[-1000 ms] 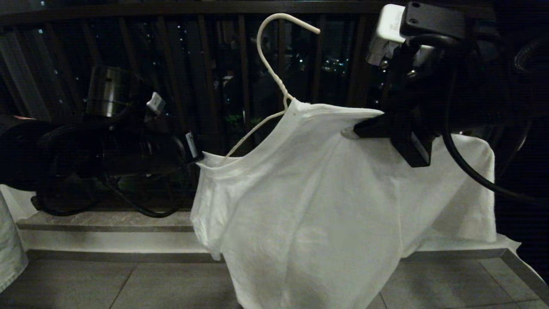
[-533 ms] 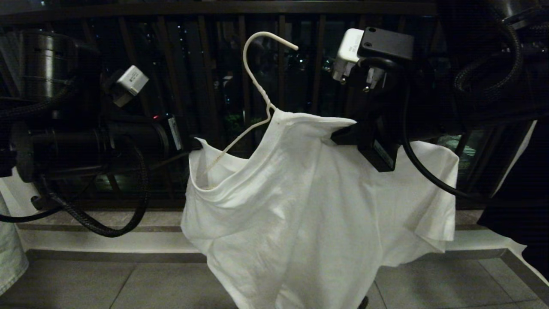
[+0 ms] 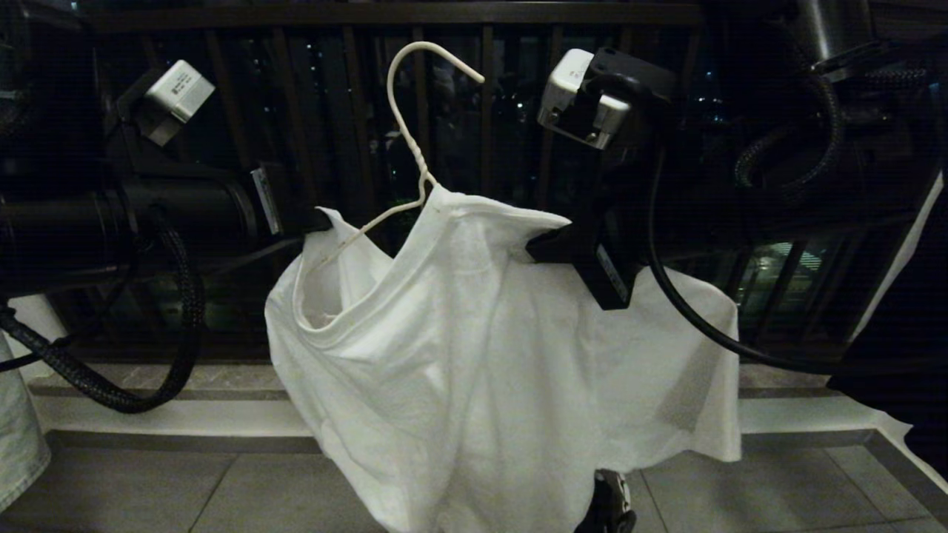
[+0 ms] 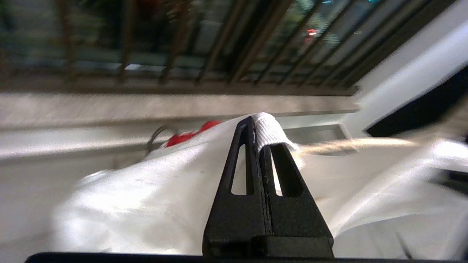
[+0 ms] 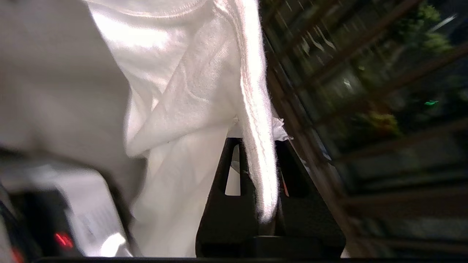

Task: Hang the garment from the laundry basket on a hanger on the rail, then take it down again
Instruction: Hang the clothes on the clothes rack

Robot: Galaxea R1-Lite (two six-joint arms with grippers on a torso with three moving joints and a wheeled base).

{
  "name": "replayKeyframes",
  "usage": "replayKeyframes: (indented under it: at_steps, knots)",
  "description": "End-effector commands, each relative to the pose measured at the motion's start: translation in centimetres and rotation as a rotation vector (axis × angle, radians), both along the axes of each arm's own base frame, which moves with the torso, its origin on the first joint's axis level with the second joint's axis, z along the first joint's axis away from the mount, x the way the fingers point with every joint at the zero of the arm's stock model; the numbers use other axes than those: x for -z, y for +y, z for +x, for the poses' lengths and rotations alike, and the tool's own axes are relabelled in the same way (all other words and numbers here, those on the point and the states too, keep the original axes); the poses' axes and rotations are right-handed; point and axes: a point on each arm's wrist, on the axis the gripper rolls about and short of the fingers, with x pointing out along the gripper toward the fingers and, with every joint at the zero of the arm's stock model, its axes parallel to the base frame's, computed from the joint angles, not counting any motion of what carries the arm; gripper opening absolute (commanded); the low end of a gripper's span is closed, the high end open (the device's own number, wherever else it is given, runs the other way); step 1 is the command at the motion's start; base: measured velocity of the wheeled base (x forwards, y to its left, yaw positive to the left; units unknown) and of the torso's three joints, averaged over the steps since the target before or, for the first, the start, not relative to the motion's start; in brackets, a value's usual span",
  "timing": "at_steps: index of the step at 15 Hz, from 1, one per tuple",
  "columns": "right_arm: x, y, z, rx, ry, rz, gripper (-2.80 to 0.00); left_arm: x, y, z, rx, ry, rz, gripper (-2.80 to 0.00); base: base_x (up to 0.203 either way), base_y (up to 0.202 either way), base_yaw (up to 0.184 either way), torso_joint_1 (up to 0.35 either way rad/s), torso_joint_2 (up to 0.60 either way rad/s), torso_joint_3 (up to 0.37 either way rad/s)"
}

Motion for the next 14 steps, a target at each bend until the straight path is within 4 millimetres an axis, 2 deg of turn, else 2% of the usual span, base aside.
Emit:
replayKeyframes:
  at_steps: [1,5,8,11,14]
  knots:
    - [1.2,0.9,0.7,-0.001,0.023,0.023,-2.8,-1.7,-0.7,0.3,0.029,-0.046,-0.021,-2.8,0.0,0.0,0.0,0.0,0.0,0.0]
    - [1.9,1.2,1.0,-0.009,0.046,0.114,-2.8,-4.6,-1.6,1.6,0.045,-0.079,-0.031,-2.8,0.0,0.0,0.0,0.0,0.0,0.0]
    - [2.4,1.3,1.0,-0.009,0.036,0.164,-2.8,-5.7,-2.6,1.8,0.077,-0.078,-0.035,-2.8,0.0,0.0,0.0,0.0,0.0,0.0]
    - [2.9,1.1,0.8,0.0,0.019,0.248,-2.8,-5.2,-3.7,2.8,0.09,-0.06,-0.027,-2.8,0.0,0.0,0.0,0.0,0.0,0.0]
    - [3.5,0.6,0.2,0.008,0.043,0.277,-2.8,-4.2,-3.9,3.0,0.08,-0.02,-0.033,-2.8,0.0,0.0,0.0,0.0,0.0,0.0]
